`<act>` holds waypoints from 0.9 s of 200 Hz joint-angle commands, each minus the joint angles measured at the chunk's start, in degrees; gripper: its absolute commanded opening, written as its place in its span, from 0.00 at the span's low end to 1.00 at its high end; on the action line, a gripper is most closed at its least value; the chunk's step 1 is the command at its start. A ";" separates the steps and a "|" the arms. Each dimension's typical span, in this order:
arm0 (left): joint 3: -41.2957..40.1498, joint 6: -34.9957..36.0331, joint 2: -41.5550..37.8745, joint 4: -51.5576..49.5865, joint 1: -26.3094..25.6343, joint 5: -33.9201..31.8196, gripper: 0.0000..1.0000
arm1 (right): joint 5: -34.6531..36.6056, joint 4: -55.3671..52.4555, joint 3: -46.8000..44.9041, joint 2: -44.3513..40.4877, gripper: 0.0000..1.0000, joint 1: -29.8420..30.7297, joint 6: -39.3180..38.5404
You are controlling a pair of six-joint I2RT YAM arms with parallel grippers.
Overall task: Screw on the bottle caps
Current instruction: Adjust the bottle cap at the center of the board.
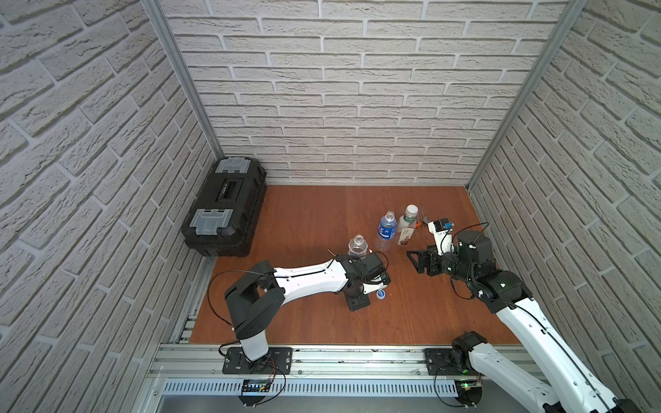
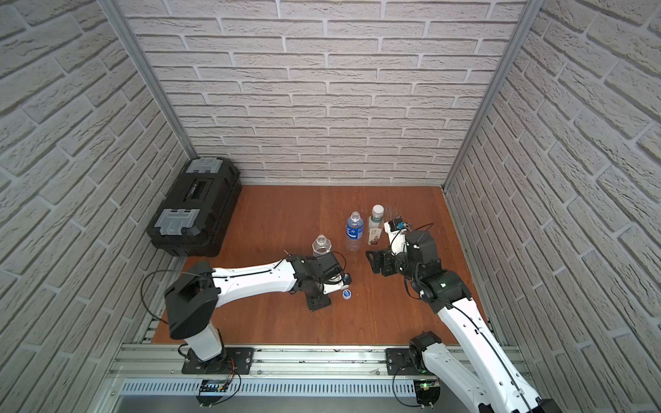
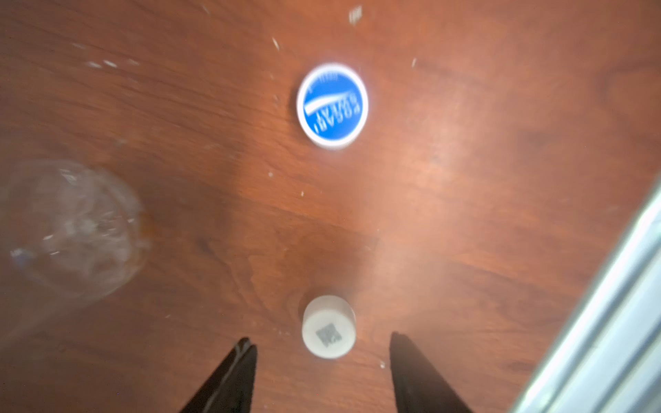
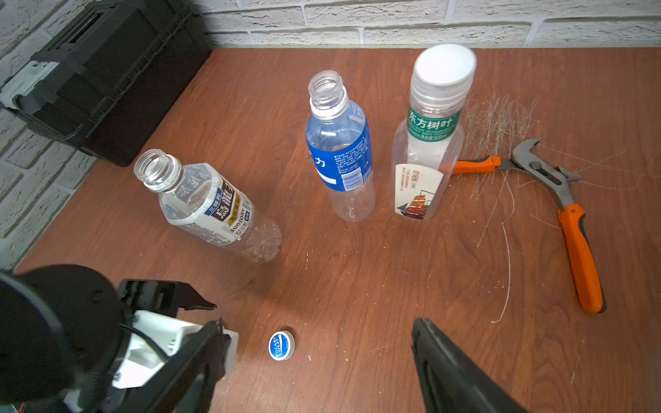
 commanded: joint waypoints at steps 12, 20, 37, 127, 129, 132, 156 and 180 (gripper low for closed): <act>-8.83 -2.36 -13.95 13.00 0.13 -5.98 0.78 | -4.92 -0.74 -0.70 -0.02 0.86 1.35 -3.04; -11.42 -3.91 -17.46 16.25 1.10 -7.74 0.81 | -4.24 -0.69 -0.80 -0.35 0.86 2.35 -3.39; -16.99 -6.26 -24.96 22.71 3.09 -9.24 0.85 | -2.20 -0.51 -0.68 -0.63 0.86 6.05 -3.43; -45.99 -15.17 -30.96 68.96 20.11 -2.54 0.98 | 14.55 4.94 6.29 14.64 0.87 27.19 -5.91; -46.12 -15.14 -30.67 69.55 20.36 -2.12 0.98 | 14.46 5.24 6.67 15.20 0.87 27.23 -6.18; -46.18 -15.04 -30.28 70.28 20.70 -1.62 0.98 | 14.45 5.69 7.51 15.94 0.87 27.26 -6.44; -48.03 -13.28 -27.38 77.74 21.46 0.57 0.98 | 16.88 4.35 16.37 23.57 0.87 27.28 -8.70; -48.76 -11.37 -27.09 80.09 21.90 0.88 0.98 | 16.28 4.28 22.39 30.13 0.85 27.28 -9.42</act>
